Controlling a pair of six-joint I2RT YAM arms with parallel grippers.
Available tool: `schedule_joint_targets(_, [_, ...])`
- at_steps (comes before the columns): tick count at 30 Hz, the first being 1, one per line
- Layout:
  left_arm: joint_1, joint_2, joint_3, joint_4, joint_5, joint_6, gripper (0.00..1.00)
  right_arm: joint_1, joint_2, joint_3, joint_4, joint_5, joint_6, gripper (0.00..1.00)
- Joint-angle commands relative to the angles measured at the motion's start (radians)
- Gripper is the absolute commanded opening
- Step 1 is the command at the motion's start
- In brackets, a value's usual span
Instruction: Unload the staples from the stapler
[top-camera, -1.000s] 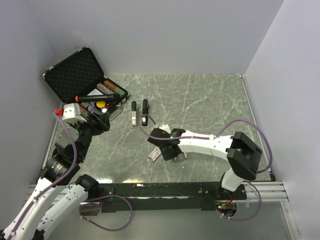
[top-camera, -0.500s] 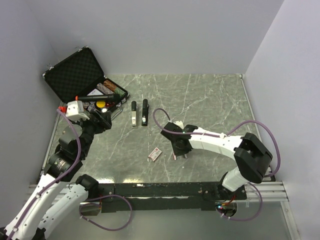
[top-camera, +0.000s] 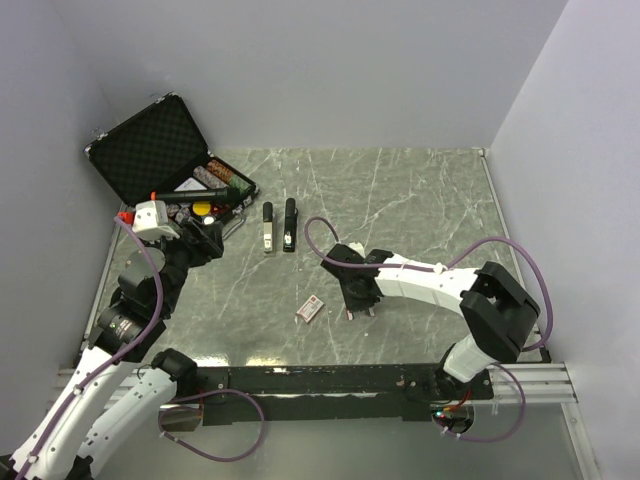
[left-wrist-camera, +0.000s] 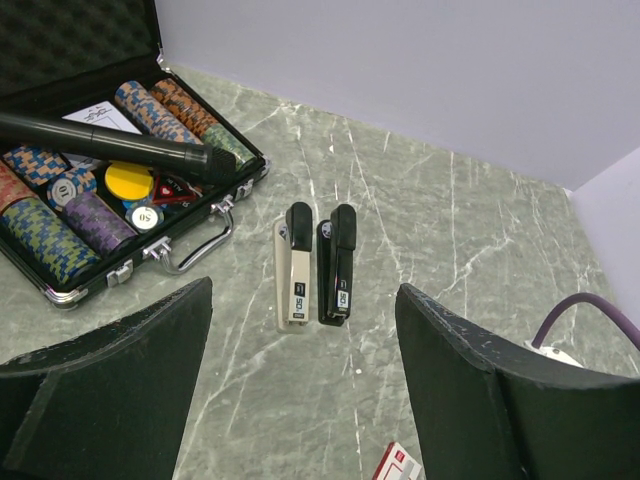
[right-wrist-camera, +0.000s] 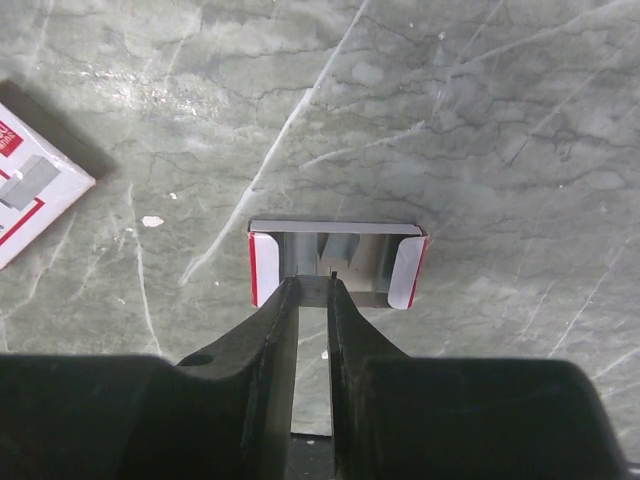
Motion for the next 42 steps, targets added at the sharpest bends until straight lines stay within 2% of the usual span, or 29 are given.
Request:
schedule_joint_targets(1, [0.009, 0.007, 0.005, 0.038, 0.018, -0.004, 0.78, -0.012, 0.01, -0.015, 0.022, -0.006, -0.007, 0.11])
schedule_joint_targets(14, [0.019, 0.011, 0.005, 0.041, 0.031, -0.004, 0.79, -0.013, 0.029, -0.036, 0.042, -0.02, 0.003, 0.12])
schedule_joint_targets(24, [0.02, 0.011, 0.005, 0.04, 0.035, -0.004, 0.79, -0.015, 0.042, -0.035, 0.048, -0.019, 0.004, 0.17])
schedule_joint_targets(33, [0.022, 0.013, 0.005, 0.043, 0.04, -0.006, 0.79, -0.016, 0.028, -0.012, 0.025, 0.004, 0.006, 0.27])
schedule_joint_targets(42, [0.025, 0.022, 0.005, 0.044, 0.052, -0.006, 0.79, -0.019, -0.02, 0.014, -0.008, 0.018, 0.004, 0.32])
